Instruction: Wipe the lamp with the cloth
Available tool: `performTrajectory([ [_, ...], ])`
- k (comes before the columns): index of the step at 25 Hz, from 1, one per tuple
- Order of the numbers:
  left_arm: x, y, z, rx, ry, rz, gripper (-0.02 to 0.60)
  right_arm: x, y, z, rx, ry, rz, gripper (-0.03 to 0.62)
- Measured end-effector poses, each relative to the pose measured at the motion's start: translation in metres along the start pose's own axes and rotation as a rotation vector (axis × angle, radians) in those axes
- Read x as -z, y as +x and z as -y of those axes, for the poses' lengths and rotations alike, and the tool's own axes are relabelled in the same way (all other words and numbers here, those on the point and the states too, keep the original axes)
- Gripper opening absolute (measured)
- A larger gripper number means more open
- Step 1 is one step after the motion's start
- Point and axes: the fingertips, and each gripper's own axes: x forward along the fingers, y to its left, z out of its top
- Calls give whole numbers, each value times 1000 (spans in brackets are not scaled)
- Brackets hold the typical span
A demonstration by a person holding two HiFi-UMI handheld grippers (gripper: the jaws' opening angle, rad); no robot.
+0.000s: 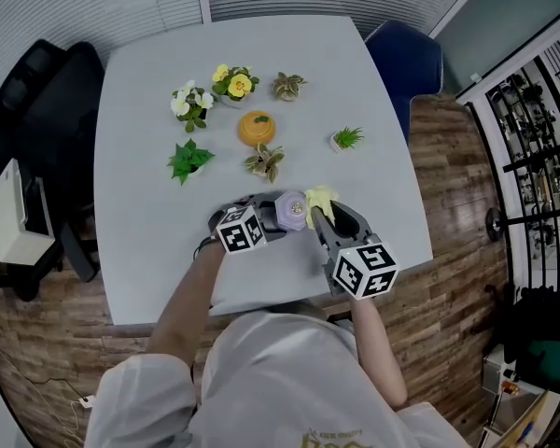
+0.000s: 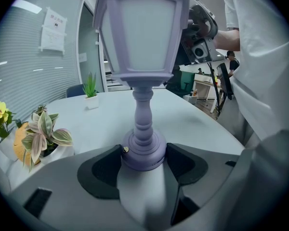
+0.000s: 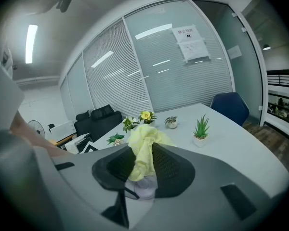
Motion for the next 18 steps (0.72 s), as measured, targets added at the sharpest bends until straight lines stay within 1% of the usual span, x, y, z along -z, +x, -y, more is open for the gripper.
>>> performTrajectory([
  [6,0,0,-1,-2,-1,-1,304,9,-8,2,9,46,-5,115],
  [12,3,1,0,5,-24,-17,304,24,-13,-1,20,80,-32,115],
  [18,3,2,-1,-6,-51,-31,304,31,-14,0,22,130,-13,114],
])
